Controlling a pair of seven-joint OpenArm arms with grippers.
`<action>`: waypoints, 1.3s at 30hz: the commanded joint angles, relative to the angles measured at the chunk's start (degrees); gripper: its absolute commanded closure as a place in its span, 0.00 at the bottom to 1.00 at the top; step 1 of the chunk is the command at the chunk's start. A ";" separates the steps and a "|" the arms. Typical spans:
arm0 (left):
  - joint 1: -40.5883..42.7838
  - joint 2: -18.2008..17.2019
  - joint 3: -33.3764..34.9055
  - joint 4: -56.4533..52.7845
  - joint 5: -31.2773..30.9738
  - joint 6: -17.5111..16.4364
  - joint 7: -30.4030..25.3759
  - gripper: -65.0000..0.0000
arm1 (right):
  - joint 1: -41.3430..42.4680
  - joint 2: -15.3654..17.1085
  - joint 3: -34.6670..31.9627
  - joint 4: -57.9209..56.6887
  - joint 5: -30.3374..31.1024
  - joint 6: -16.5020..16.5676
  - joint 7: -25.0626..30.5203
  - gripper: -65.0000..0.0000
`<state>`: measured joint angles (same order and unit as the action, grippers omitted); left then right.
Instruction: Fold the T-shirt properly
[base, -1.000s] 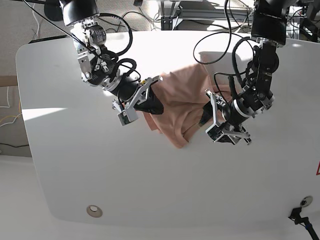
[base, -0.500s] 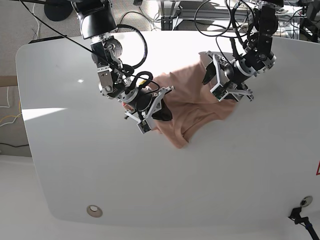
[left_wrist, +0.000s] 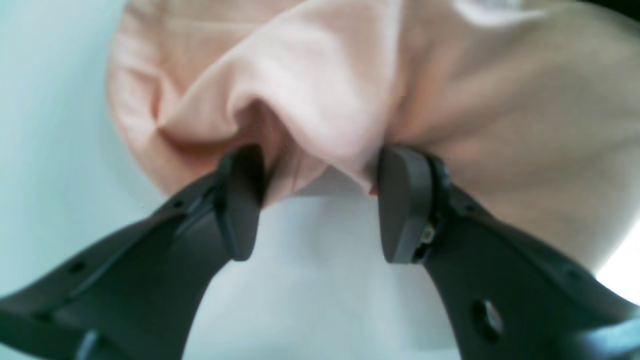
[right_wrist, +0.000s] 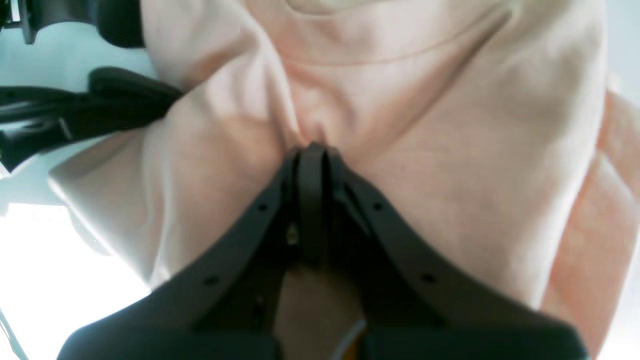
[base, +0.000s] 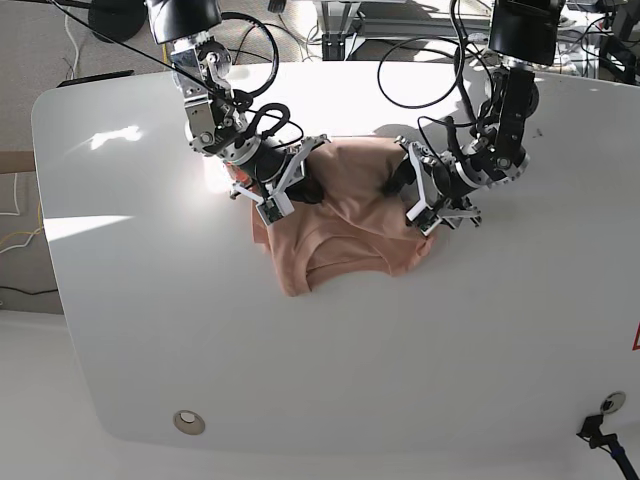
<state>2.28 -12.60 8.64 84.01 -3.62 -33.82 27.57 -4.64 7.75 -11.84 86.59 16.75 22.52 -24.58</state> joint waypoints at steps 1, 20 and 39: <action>-0.39 -1.42 -0.25 2.19 0.41 0.29 0.34 0.49 | 0.91 0.30 0.80 1.63 0.61 0.20 1.15 1.00; 16.57 -1.51 -19.94 17.40 0.41 19.10 -26.03 0.69 | -11.31 -0.94 8.19 22.03 -17.59 -8.41 14.07 1.00; 56.49 5.44 -21.17 17.75 0.06 20.15 -61.37 0.69 | -44.19 -1.02 22.87 25.02 -17.85 -8.33 31.48 1.00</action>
<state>57.91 -7.60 -12.51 100.38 -2.87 -13.45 -30.48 -47.99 6.37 10.92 110.37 -1.34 13.76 4.64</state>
